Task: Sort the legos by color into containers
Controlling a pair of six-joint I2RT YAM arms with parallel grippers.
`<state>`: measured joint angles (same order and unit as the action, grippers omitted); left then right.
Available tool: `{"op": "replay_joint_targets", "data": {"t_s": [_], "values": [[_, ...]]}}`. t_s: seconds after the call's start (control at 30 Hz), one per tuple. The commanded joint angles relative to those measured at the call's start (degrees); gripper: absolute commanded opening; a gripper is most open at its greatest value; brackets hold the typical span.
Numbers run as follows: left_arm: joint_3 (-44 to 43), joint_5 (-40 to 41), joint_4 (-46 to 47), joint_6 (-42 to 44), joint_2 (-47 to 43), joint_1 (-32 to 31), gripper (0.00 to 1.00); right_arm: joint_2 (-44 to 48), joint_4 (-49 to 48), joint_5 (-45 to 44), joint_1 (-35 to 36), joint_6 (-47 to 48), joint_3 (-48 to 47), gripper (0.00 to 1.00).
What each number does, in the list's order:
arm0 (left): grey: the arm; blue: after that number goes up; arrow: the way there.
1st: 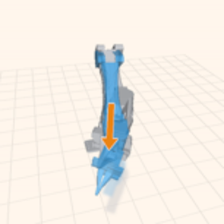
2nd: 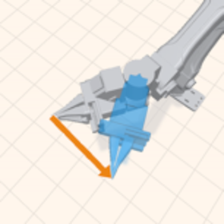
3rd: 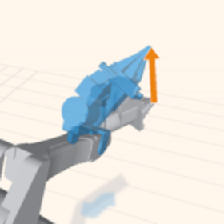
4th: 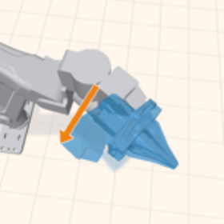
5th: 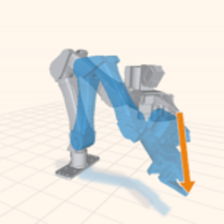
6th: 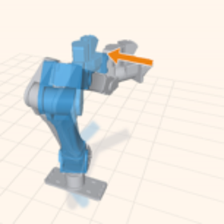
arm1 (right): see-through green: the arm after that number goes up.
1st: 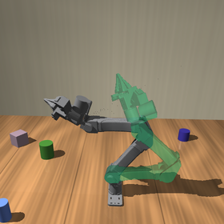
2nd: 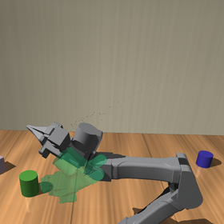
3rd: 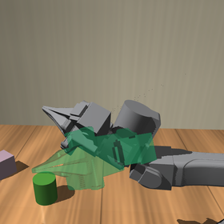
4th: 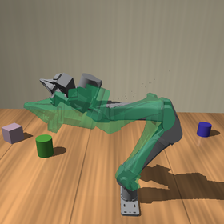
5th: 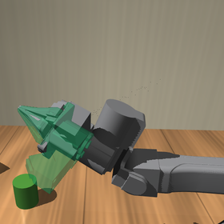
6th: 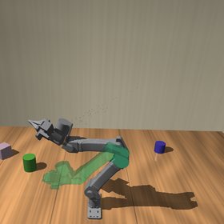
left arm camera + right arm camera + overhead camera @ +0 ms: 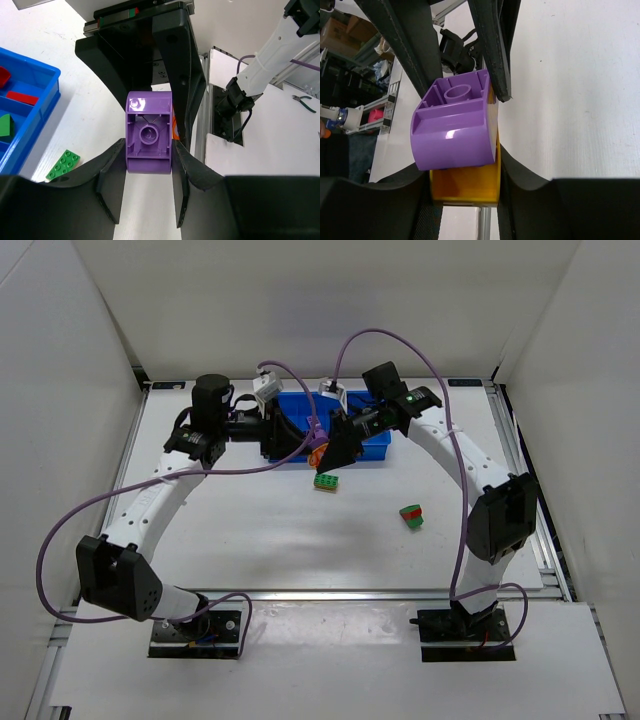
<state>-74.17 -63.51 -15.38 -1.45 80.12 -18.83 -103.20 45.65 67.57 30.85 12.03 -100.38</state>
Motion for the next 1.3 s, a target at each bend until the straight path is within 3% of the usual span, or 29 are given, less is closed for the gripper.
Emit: {"op": "replay_joint_targets", "data": {"t_s": [0.0, 0.03, 0.17, 0.5, 0.63, 0.73, 0.97, 1.27], "values": [[1.3, -2.9, -3.2, 0.9, -2.6, -0.2, 0.1, 3.3, -3.9, 1.7, -2.1, -1.0, -2.5, 0.27], [1.3, -2.9, -3.3, 1.0, -2.7, -0.2, 0.1, 3.5, -4.2, 1.9, -2.1, -1.0, -2.4, 0.2], [1.7, -2.0, -3.0, 1.2, -2.9, 0.6, 0.1, 4.5, -3.8, 1.7, -2.3, 1.1, -1.4, 0.1], [4.3, -0.7, 15.2, -17.2, -3.0, 7.9, 0.1, 9.6, -3.7, -4.6, -2.3, 8.4, 7.7, 0.04], [3.5, 0.7, 16.7, -18.0, -2.0, 8.6, 0.1, 9.9, -3.0, -6.0, -2.5, 10.2, 9.2, 0.03], [2.2, 3.7, 13.4, -17.3, -0.5, 8.5, 0.1, 10.4, -2.8, -7.5, -3.2, 10.6, 11.0, 0.03], [-10.5, 25.5, -1.6, -6.3, 11.0, 2.6, 0.1, 14.3, -7.5, -16.1, -4.4, 6.4, 14.4, 0.03], [-19.1, 36.6, -3.0, -10.4, 25.7, 1.5, 0.1, 14.9, -9.1, -21.2, -7.5, 2.2, 13.9, 0.03]]}}
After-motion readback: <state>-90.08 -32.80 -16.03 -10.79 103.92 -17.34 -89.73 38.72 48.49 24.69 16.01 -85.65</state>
